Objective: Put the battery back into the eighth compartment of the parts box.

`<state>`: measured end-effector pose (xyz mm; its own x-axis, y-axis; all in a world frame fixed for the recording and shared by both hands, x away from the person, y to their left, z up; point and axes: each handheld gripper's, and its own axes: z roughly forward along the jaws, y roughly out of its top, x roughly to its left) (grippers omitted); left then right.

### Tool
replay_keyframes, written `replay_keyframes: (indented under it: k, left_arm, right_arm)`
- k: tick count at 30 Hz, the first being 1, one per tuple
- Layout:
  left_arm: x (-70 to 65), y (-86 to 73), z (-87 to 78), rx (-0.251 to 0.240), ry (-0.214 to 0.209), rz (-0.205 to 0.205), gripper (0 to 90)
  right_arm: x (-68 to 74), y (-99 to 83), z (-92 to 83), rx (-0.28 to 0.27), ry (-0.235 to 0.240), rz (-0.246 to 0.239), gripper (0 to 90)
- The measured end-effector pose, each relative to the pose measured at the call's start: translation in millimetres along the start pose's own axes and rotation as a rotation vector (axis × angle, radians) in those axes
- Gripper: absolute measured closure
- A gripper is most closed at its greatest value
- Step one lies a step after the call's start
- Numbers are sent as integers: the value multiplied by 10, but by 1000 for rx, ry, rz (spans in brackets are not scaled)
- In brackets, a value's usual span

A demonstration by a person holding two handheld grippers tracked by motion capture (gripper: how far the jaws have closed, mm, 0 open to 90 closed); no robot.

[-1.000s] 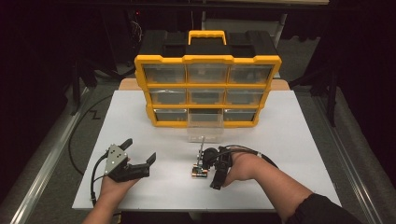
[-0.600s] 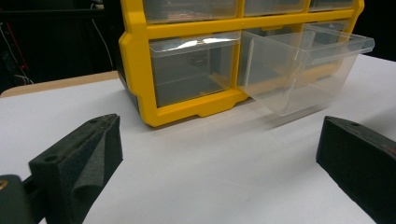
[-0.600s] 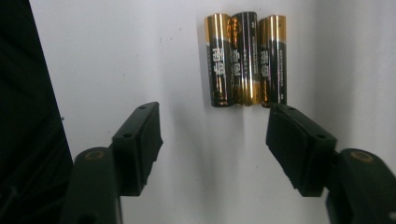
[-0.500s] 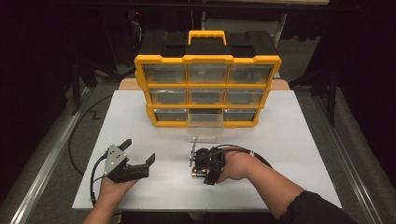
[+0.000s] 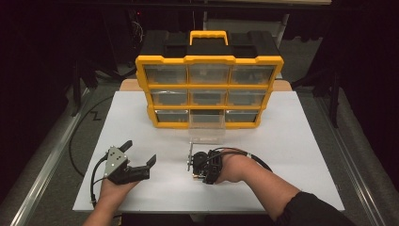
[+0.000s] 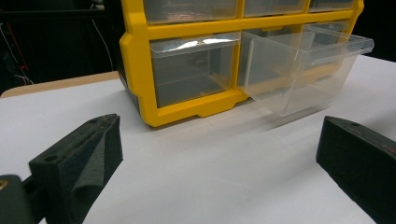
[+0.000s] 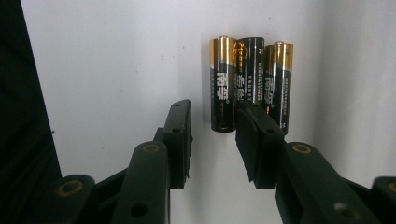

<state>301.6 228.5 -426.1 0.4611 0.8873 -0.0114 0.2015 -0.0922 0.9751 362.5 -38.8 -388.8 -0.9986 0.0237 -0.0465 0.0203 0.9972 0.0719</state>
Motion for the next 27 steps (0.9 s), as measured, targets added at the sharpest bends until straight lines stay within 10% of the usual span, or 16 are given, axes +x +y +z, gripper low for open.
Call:
replay_keyframes:
  k: [27]
  left_arm:
    - [3, 1, -7, -1, -3, -1, 14]
  right_arm:
    - [34, 88, 122, 24, -1, -44, 784]
